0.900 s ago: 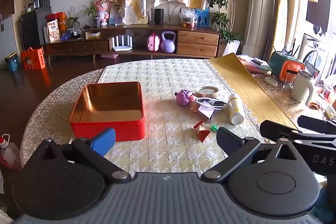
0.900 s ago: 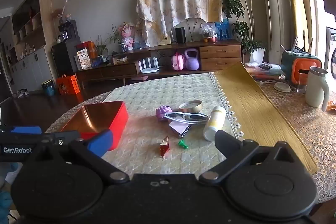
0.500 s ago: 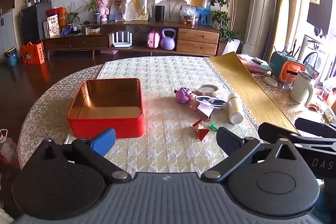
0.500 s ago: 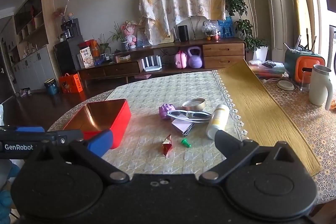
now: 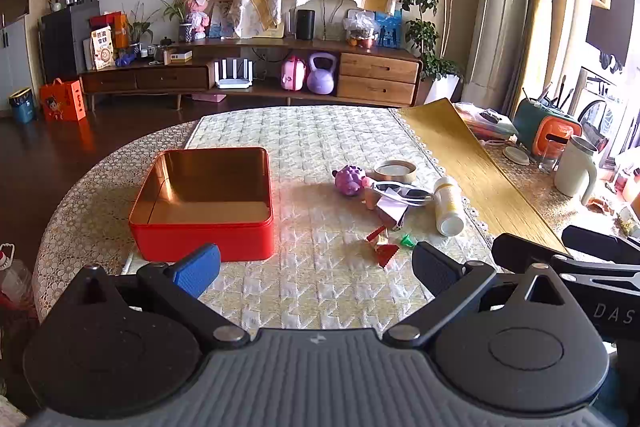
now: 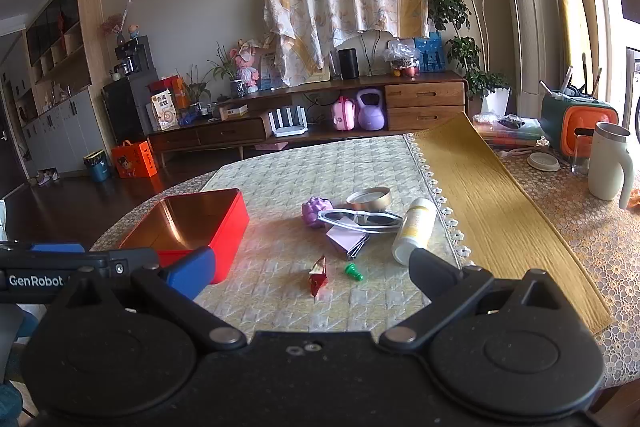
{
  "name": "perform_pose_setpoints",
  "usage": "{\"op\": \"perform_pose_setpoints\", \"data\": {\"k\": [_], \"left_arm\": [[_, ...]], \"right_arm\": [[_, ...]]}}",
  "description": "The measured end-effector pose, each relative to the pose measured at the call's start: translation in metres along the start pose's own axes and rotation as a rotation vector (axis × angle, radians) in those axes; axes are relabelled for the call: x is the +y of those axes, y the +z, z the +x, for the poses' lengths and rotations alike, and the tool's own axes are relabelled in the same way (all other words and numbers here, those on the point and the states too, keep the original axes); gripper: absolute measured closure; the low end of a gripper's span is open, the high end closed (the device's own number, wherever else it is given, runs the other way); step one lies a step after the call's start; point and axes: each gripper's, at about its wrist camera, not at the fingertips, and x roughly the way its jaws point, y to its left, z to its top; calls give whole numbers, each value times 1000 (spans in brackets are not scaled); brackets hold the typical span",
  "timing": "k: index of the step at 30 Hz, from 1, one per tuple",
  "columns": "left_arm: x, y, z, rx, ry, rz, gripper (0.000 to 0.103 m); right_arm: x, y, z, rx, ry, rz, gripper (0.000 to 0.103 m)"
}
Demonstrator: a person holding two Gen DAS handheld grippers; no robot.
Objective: Organize rigid objects
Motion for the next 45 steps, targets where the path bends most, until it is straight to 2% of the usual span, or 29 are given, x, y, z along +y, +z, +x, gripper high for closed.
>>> {"op": "perform_pose_setpoints", "data": {"k": [4,24,38,45], "left_arm": [[-9,3,-4,-5,14,5,0],[-8,-1,-7,12,-2,-26,0],[-3,3,11,43,0,-40,0],[-2,6,32,76,-14,-42,0]], "right_arm": [[0,2,-1,0,6,2,0],[3,-2,3,-2,0,-2,0],[4,-4,5,3,1,-2,0],[-1,-1,26,27,-5,0,0]]}}
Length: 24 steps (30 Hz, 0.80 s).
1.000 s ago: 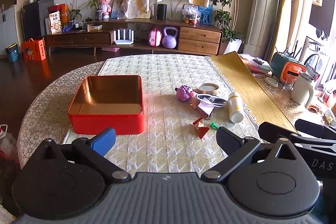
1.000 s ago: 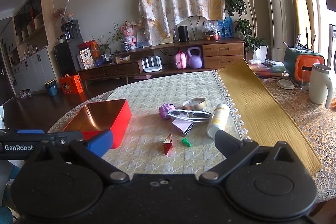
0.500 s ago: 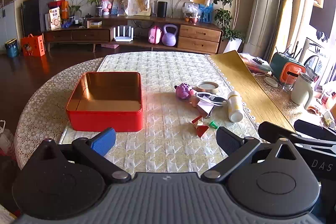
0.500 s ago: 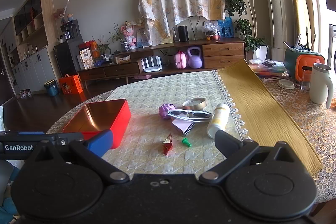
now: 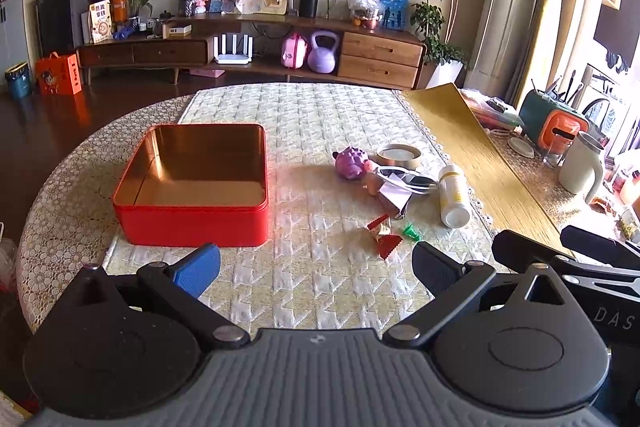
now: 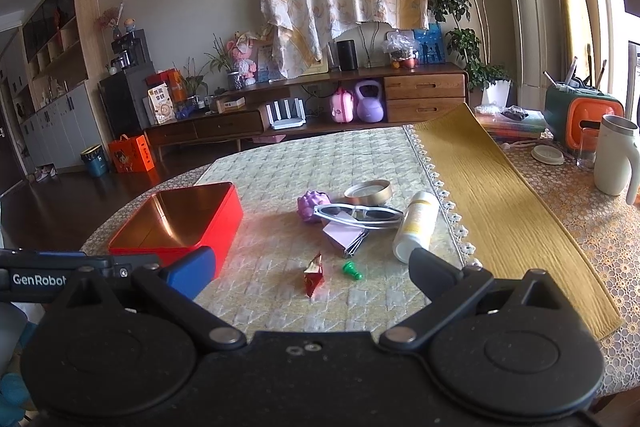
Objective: Organize rigid objects
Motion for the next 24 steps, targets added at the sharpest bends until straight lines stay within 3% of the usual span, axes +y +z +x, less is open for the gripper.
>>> {"op": "perform_pose_setpoints", "data": {"k": [5,10,18,24], "left_arm": [[-5,9,25,30,-35,34,0],[-11,17,54,33,-19,69,0],[-33,29,107,62,-68,113,0],[-45,26,153,146,-109,106,0]], "right_arm": [[-8,7,13,-3,-12,-25,0],[-29,18,39,18,-51,-24,1],[-72,29,105,132,-103,-13,5],[-96,32,148,204,-126,19,16]]}}
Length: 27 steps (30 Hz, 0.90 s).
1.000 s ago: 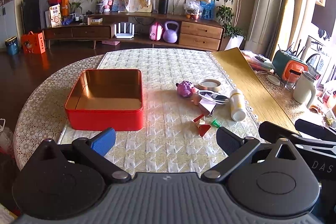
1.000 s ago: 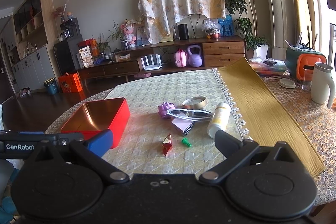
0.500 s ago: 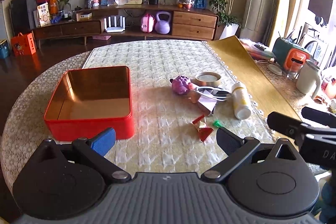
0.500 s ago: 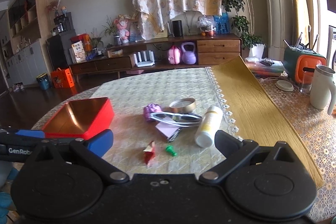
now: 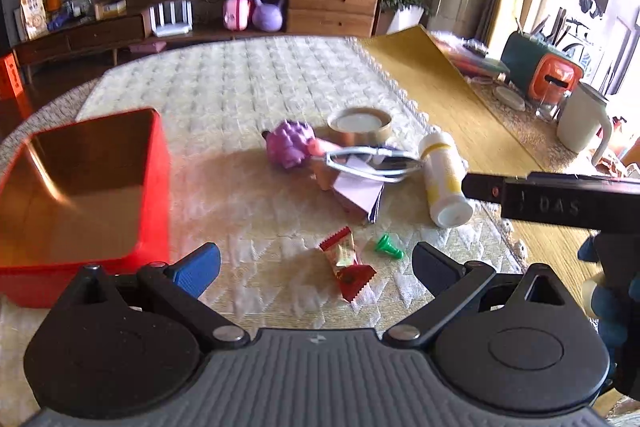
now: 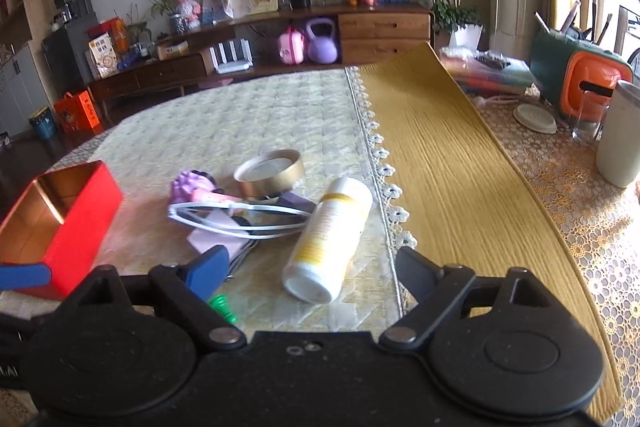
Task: Organize rigid objects
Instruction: 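Grasp the red candy wrapper with the left tool while the right tool grasps the white bottle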
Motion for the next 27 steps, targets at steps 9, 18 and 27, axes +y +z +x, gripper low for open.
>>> {"op": "perform_pose_setpoints", "data": {"k": [9,18,27], "left_arm": [[-7,-5,41,39,105,22,1],[-12,-6,58,75,83,20,22],[-10,-9,62,114,41,-4,65]], "right_arm": [[-6,3,42,63,-33,-4,24],[-9,8,64,90,-58,21,30],[-10,8,75,105,-41,45,44]]}}
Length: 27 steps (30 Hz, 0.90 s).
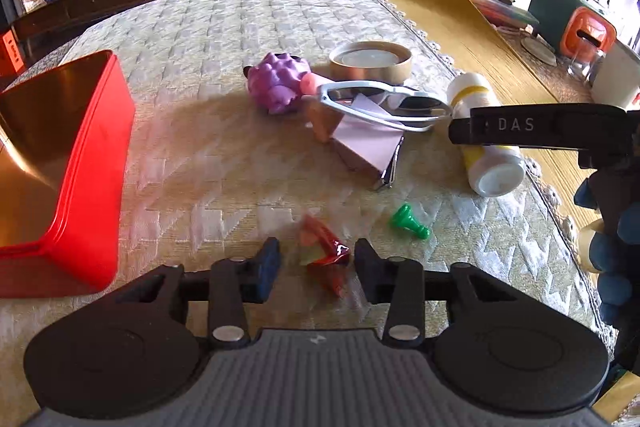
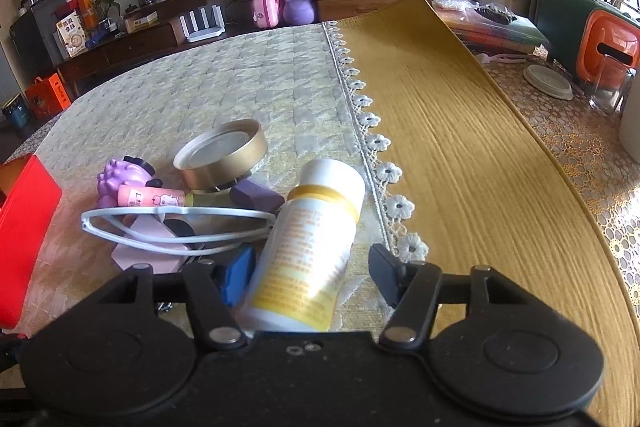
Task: Organize rigid objects
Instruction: 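Grasp the red candy wrapper with the left tool while the right tool grasps the white bottle, then carry the wrapper in the left tool while the right tool carries the bottle over the red tin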
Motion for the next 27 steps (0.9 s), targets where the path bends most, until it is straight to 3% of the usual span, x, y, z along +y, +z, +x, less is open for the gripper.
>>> {"op": "perform_pose_setpoints", "data": {"k": [2,7,12,27], "left_arm": [[3,1,0,5,-3,-12,69],[8,3,-1,12,-1,-33,78],[9,2,-3,16,5,-31,79],[23,1,-38,-22,-16,-67,79]], "right_arm": [[0,0,0,-2,10,4,51],[1,-1,-2,-6,7,12,53],[1,-2,-7,-15,-13,8,58],[8,-11,-60,-63,26,-1,59]]}}
